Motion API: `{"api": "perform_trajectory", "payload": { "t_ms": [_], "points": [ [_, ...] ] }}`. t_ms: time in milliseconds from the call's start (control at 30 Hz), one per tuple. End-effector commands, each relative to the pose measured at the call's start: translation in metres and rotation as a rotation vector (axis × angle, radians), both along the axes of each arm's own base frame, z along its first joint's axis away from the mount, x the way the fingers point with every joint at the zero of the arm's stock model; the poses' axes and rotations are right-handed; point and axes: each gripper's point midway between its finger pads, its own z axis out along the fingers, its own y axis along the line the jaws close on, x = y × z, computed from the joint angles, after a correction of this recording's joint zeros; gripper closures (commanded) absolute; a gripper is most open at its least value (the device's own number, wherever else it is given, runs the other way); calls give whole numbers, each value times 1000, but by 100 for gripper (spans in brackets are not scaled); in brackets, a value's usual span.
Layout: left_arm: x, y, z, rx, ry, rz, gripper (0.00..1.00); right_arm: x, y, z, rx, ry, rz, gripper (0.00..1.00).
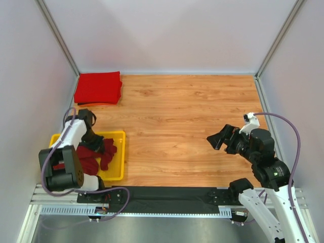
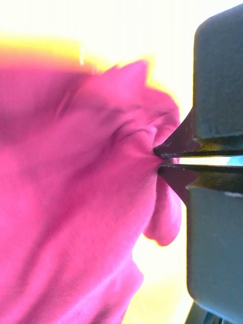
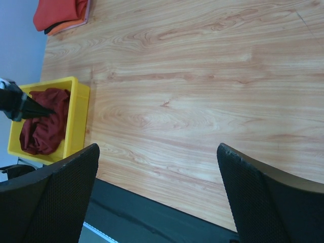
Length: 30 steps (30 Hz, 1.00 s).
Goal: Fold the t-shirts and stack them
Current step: Grab the tshirt from the pile, then move the tshirt to the center of the board
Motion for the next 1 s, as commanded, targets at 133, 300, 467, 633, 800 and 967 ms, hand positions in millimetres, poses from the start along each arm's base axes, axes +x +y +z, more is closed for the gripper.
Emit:
{"api": "perform_trajectory", "payload": {
  "t_ms": [133,300,467,633,800,967],
  "points": [
    [92,-5,257,153,-969,-179,100,-4,3,29,28,-58,22,0],
    [91,-106,472,-60,-1658,-617,100,-6,1,40,24,-80,19,0],
    [72,-219,524,-361,-1824,-1042,100,-7,-5,45,6,-90,-8,0],
    [62,-334,447,-615,-1623,-1383,100,-10,-10,41,-9,-69,-31,0],
    [70,-368,327,-692,-1394,-1391,78,-12,-18,26,-38,-22,-68,0],
    [68,-336,190,-510,-1045,-1430,48,-6,-19,9,-39,18,-100,0]
  ]
}}
